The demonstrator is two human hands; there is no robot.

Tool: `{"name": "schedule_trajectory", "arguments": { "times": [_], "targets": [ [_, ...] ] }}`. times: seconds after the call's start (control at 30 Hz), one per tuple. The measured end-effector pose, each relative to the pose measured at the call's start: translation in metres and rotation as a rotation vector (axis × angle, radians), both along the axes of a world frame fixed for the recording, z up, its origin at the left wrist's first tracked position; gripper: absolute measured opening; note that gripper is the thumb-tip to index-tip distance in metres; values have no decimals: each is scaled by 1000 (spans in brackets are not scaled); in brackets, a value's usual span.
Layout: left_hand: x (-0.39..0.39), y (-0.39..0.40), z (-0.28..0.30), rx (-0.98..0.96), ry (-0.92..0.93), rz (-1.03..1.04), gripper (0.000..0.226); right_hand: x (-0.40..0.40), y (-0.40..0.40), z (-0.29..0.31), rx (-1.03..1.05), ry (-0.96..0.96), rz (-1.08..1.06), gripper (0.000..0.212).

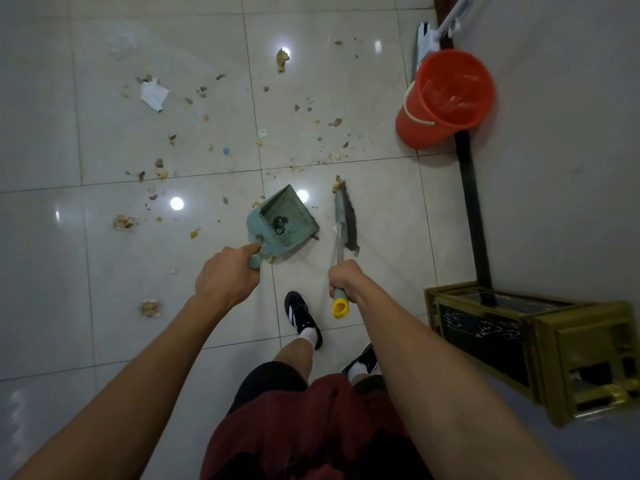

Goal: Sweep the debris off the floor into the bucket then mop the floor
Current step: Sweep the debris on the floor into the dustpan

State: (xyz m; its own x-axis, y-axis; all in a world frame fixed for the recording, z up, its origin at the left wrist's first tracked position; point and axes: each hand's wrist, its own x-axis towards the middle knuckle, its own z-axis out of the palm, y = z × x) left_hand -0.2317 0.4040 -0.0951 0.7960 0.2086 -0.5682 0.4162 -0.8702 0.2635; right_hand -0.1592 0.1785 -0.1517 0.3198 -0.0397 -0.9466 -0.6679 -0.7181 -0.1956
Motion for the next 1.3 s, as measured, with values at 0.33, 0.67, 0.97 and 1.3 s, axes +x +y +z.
{"name": "schedule_trajectory", "arguments": {
  "times": [0.33, 0.67, 0.97, 1.3],
  "targets": [
    [-27, -8, 17, 34, -22, 40, 31, -19, -5, 16, 86, -3, -196, 23],
    [-74, -70, 45, 56, -85, -20, 29, -93, -112, 28, 62, -61, -445, 13],
    [-119, -134, 49, 24, -147, -74, 28, -187, -220, 29, -111, -161, -326, 27],
    [-130, -116, 44, -12, -134, -118, 28, -221, -213, 33, -138, -68, -213, 27]
  ]
}}
